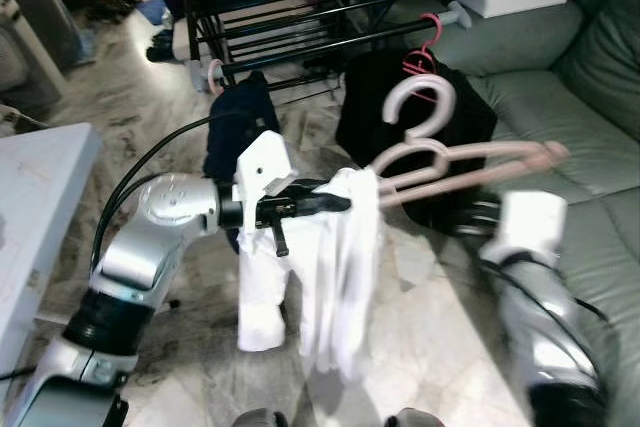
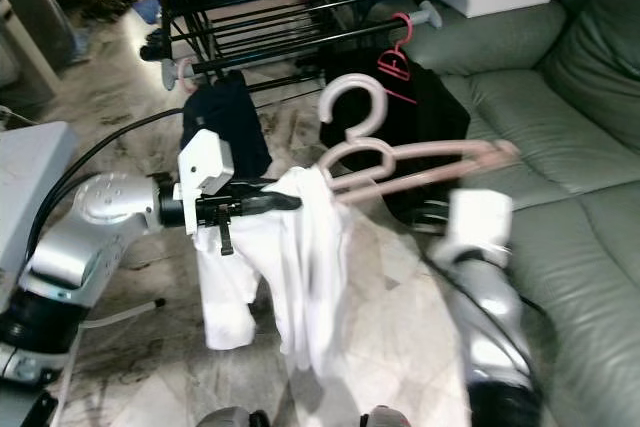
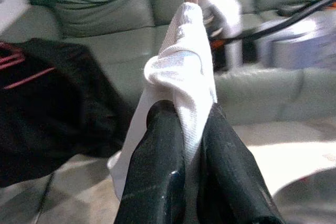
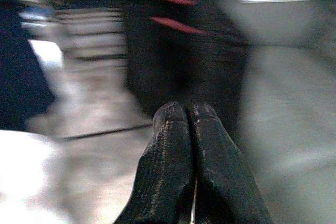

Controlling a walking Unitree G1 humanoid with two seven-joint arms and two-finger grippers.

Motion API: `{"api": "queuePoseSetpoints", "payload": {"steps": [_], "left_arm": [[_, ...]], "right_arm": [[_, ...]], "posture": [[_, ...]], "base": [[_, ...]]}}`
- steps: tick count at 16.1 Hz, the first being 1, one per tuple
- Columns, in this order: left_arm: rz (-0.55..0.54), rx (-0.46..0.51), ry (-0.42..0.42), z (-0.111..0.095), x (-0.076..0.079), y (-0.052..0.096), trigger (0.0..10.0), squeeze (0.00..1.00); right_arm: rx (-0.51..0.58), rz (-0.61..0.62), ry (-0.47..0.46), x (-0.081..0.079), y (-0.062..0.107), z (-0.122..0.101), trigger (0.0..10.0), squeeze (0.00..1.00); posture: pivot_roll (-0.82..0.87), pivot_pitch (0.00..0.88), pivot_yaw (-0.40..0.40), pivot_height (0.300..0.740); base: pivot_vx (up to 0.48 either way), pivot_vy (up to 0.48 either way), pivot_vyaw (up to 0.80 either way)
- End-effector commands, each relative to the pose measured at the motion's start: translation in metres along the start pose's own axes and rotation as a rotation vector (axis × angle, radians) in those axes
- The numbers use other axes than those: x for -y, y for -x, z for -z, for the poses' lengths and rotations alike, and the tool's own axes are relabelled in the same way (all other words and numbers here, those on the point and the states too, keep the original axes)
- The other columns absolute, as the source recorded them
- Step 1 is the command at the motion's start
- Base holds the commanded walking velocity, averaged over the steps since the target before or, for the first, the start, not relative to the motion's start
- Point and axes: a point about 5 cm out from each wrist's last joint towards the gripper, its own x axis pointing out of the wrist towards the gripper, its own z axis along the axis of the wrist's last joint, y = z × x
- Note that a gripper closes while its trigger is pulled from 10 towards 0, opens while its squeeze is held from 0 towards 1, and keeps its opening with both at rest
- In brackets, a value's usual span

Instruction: Hang hanger

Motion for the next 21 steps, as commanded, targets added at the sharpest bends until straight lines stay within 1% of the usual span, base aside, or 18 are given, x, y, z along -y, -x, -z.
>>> {"api": "queuePoseSetpoints", "payload": {"steps": [1, 2, 3, 4, 5, 7, 9, 10, 11, 12, 13, 14, 15, 16, 17, 18, 20, 21], "left_arm": [[0.080, -0.004, -0.028, -0.010, 0.001, 0.002, 10.0, 0.00], [0.166, -0.030, -0.045, -0.013, 0.002, 0.000, 10.0, 0.00], [0.205, -0.036, -0.065, -0.015, 0.002, -0.004, 10.0, 0.00], [0.226, -0.027, -0.083, -0.020, 0.001, -0.009, 10.0, 0.00], [0.232, -0.017, -0.101, -0.024, -0.001, -0.012, 10.0, 0.00], [0.204, 0.051, -0.108, -0.038, -0.008, -0.021, 10.0, 0.00], [0.148, 0.094, -0.126, -0.046, -0.017, -0.027, 10.0, 0.00], [0.145, 0.109, -0.127, -0.049, -0.019, -0.029, 10.0, 0.00], [0.135, 0.116, -0.126, -0.051, -0.021, -0.030, 10.0, 0.00], [0.132, 0.101, -0.145, -0.049, -0.021, -0.031, 10.0, 0.00], [0.138, 0.091, -0.149, -0.046, -0.021, -0.032, 10.0, 0.00], [0.141, 0.090, -0.143, -0.045, -0.021, -0.032, 10.0, 0.00], [0.150, 0.092, -0.137, -0.045, -0.019, -0.032, 10.0, 0.00], [0.150, 0.092, -0.138, -0.045, -0.019, -0.032, 10.0, 0.00], [0.142, 0.087, -0.145, -0.044, -0.021, -0.031, 10.0, 0.00], [0.136, 0.091, -0.143, -0.044, -0.022, -0.030, 10.0, 0.00], [0.104, 0.093, -0.152, -0.045, -0.027, -0.029, 10.0, 0.00], [0.088, 0.093, -0.155, -0.046, -0.029, -0.029, 10.0, 0.00]], "right_arm": [[-0.015, -0.109, -0.043, -0.016, -0.001, 0.002, 10.0, 1.00], [-0.022, -0.203, -0.061, -0.027, 0.000, 0.002, 10.0, 1.00], [-0.036, -0.262, -0.061, -0.031, 0.001, 0.003, 10.0, 1.00], [-0.070, -0.296, -0.030, -0.032, 0.002, 0.008, 10.0, 1.00], [-0.094, -0.310, -0.012, -0.031, 0.002, 0.011, 10.0, 1.00], [-0.106, -0.347, 0.018, -0.030, 0.003, 0.012, 10.0, 1.00], [-0.096, -0.395, 0.005, -0.033, 0.006, 0.012, 10.0, 1.00], [-0.106, -0.397, 0.065, -0.033, 0.006, 0.015, 10.0, 1.00], [-0.059, -0.410, 0.099, -0.035, 0.007, 0.010, 10.0, 1.00], [0.049, -0.414, 0.115, -0.038, 0.007, -0.003, 10.0, 1.00], [0.100, -0.380, 0.124, -0.037, 0.006, -0.011, 10.0, 1.00], [0.109, -0.358, 0.140, -0.035, 0.005, -0.012, 10.0, 1.00], [0.120, -0.269, 0.144, -0.027, 0.004, -0.011, 10.0, 1.00], [0.129, -0.248, 0.141, -0.025, 0.003, -0.011, 10.0, 1.00], [0.098, -0.213, 0.100, -0.021, 0.004, -0.004, 10.0, 1.00], [0.056, -0.203, 0.124, -0.019, 0.005, 0.005, 10.0, 1.00], [0.006, -0.188, 0.112, -0.018, 0.006, 0.014, 10.0, 1.00], [0.008, -0.188, 0.091, -0.019, 0.006, 0.014, 10.0, 1.00]], "posture": [[0.02, 0.027, 0.128, 0.740], [0.03, 0.028, 0.126, 0.740], [0.03, 0.028, 0.128, 0.740], [0.02, 0.026, 0.131, 0.740], [0.02, 0.027, 0.134, 0.740], [0.01, 0.028, 0.144, 0.740], [0.01, 0.025, 0.153, 0.740], [0.01, 0.023, 0.158, 0.740], [0.01, 0.021, 0.159, 0.740], [0.01, 0.020, 0.158, 0.740], [0.01, 0.018, 0.157, 0.740], [0.01, 0.018, 0.157, 0.740], [0.01, 0.015, 0.155, 0.740], [0.01, 0.015, 0.155, 0.740], [0.01, 0.014, 0.153, 0.740], [0.01, 0.014, 0.153, 0.740], [0.01, 0.018, 0.155, 0.740], [0.01, 0.019, 0.156, 0.740]], "base": [[0.000, 0.000, 0.00], [0.000, 0.000, 0.00], [0.000, 0.000, 0.00], [0.000, 0.000, 0.00], [0.000, 0.000, 0.00], [0.000, 0.000, 0.00], [0.000, 0.000, 0.00], [0.000, 0.000, 0.00], [0.000, 0.000, 0.00], [0.000, 0.000, 0.00], [0.000, 0.000, 0.00], [0.000, 0.000, 0.00], [0.000, 0.000, 0.00], [0.000, 0.000, 0.00], [0.000, 0.000, 0.00], [0.000, 0.000, 0.00], [0.000, 0.000, 0.00], [0.000, 0.000, 0.00]]}}
